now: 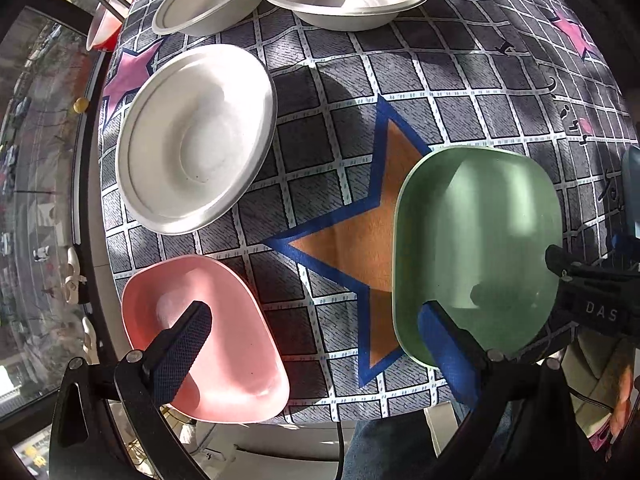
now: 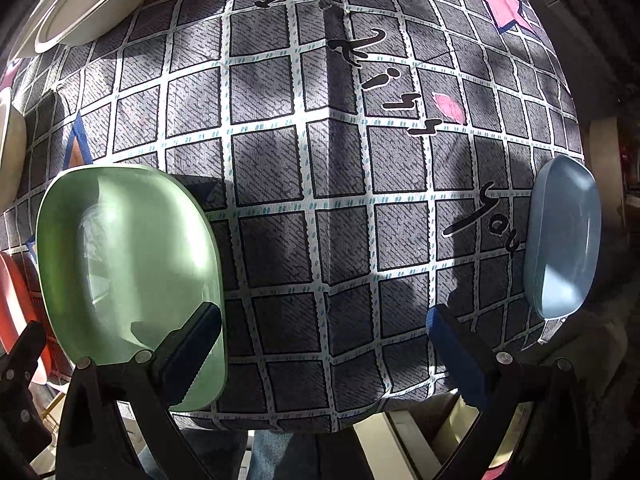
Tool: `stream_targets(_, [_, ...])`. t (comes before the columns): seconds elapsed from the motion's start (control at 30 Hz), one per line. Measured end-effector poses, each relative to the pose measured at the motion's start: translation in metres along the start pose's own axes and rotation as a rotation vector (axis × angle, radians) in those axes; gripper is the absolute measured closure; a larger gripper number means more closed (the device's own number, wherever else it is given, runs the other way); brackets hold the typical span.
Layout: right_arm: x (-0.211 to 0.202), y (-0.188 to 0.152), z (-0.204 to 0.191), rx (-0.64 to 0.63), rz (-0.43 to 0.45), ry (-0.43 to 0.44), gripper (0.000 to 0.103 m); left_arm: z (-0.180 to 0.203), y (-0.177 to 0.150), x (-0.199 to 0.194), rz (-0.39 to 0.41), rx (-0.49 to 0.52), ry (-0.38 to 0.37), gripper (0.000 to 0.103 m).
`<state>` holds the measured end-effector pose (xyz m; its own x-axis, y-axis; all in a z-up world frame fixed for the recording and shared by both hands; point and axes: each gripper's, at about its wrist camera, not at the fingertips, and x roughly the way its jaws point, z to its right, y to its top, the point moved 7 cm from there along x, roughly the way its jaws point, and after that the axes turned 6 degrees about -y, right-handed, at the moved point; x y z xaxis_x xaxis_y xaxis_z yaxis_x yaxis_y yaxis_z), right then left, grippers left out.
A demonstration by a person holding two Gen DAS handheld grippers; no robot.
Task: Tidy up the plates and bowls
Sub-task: 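Close both grippers on the green plate's rim and lift it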
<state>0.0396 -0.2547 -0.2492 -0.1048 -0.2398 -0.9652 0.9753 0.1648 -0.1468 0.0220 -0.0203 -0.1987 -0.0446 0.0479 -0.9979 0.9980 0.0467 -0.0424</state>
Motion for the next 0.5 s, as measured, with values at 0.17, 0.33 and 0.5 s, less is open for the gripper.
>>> stream_targets(0.17, [0.017,-0.011,0.031,0.012,-0.01,0.042,0.0,0.02,0.013,0.01,-0.008,0.003,-0.016,0.0])
stream_targets(0.33, [0.041,-0.023,0.045,0.033,-0.021,0.128,0.0,0.037,0.032,0.023,0.0,-0.001,-0.011,0.0])
stream_targets(0.5, [0.062,-0.024,0.044,0.046,-0.047,0.186,0.0,0.04,0.045,0.04,-0.006,0.008,-0.026,0.0])
